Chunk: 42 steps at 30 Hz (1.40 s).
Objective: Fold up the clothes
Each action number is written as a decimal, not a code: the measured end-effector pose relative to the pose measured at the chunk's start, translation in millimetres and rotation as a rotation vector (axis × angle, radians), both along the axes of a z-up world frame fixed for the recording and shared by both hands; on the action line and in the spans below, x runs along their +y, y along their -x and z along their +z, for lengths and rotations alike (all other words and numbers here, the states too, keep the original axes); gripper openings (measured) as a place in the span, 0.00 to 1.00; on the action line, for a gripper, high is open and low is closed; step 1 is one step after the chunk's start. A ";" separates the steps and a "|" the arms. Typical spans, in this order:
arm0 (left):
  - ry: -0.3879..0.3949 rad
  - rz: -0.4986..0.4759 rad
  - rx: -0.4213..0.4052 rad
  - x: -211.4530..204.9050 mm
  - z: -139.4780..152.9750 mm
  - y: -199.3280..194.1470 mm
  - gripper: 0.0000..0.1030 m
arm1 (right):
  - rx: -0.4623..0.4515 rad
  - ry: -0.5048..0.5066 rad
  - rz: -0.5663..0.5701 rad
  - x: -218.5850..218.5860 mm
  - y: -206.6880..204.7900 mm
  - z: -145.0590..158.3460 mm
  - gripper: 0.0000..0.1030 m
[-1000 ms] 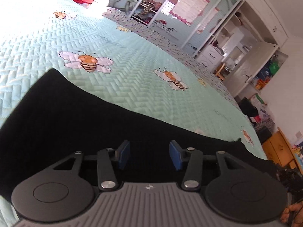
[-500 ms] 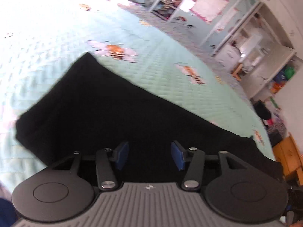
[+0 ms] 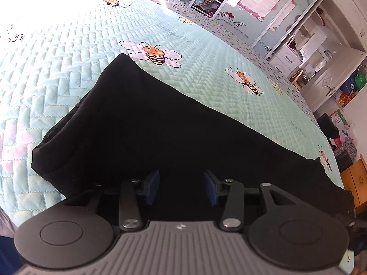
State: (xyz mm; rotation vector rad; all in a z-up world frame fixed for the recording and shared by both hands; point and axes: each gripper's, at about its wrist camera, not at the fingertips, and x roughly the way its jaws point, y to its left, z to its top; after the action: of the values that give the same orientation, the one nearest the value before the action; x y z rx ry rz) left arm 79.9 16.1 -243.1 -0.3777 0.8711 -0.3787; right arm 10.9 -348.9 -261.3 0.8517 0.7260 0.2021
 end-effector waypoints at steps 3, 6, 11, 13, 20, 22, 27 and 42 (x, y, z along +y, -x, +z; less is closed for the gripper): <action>0.000 -0.007 -0.003 -1.2 -1.0 -1.0 0.45 | 0.160 -0.042 -0.027 10.5 -5.0 -43.4 0.21; 0.002 -0.016 0.003 -1.9 -1.1 -2.7 0.45 | 0.165 -0.041 -0.050 7.6 -3.2 -36.4 0.17; 0.022 -0.019 0.019 1.0 -1.6 -5.0 0.45 | 0.035 0.073 0.042 29.1 -20.9 11.1 0.58; 0.041 -0.016 0.021 4.2 -2.7 -3.6 0.45 | 0.018 0.034 0.090 36.6 -30.5 8.7 0.58; 0.314 0.088 -0.048 49.8 0.9 21.1 0.45 | 0.147 0.005 0.081 25.2 -36.5 -38.0 0.27; 0.356 0.133 -0.092 65.3 2.5 32.9 0.51 | 0.146 0.020 0.085 23.9 -38.1 -35.0 0.28; 0.429 0.198 -0.014 92.3 -24.3 24.1 0.42 | 0.129 0.030 0.094 20.2 -47.2 -37.4 0.28; 0.573 0.192 -0.035 118.3 -3.5 36.9 0.40 | 0.122 -0.004 0.078 22.1 -47.4 -43.6 0.28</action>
State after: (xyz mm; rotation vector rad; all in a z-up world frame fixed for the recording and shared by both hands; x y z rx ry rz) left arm 43.0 134.4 -246.6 -0.9735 0.6737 -0.4518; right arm 58.2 -326.9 -304.9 0.8455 0.8741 0.2231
